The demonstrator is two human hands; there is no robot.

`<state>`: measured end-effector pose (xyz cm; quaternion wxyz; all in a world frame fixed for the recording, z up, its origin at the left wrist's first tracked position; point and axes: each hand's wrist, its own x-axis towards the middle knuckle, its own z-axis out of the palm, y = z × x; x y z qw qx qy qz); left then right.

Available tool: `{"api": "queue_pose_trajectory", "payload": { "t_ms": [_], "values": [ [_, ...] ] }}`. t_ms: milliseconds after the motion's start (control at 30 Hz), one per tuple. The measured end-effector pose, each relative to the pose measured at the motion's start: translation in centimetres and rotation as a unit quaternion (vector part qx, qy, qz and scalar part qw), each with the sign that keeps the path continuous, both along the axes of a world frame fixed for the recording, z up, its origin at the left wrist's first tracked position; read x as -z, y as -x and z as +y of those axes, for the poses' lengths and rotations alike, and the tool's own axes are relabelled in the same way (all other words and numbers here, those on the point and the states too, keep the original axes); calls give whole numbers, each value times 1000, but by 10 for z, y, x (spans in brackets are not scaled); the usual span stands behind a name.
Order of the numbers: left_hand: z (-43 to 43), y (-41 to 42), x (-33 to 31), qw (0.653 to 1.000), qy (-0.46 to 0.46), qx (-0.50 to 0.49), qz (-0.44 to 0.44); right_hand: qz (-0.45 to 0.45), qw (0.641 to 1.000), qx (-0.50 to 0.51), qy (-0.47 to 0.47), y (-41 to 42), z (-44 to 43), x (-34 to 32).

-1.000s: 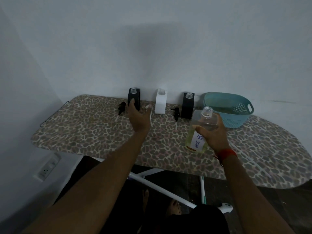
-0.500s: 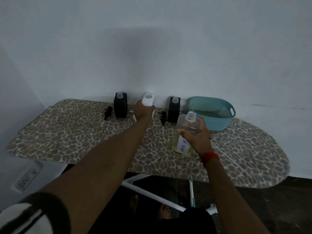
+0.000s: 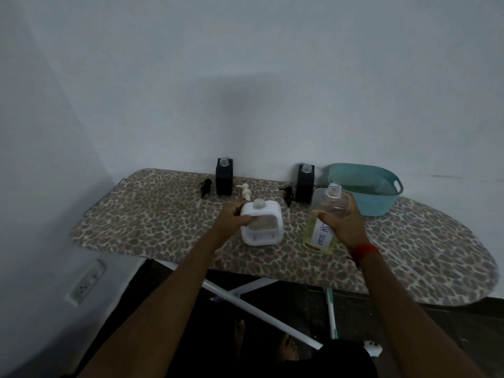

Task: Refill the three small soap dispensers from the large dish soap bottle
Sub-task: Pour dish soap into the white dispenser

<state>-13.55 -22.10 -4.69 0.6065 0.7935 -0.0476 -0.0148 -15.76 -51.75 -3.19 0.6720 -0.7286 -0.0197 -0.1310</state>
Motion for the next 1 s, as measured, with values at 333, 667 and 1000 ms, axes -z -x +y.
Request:
{"api": "queue_pose_trajectory", "payload": {
  "t_ms": [333,667,1000],
  "values": [
    [-13,63,37,983,12,-183,-13,23,999,14,20,5,3,-7],
    [-78,84,54,980,-22,-193,-37,18,999,13,30,4,1,-4],
    [-20,34,38,994,-32,-14,-102,20,999,19,39,-2,-3,2]
  ]
}}
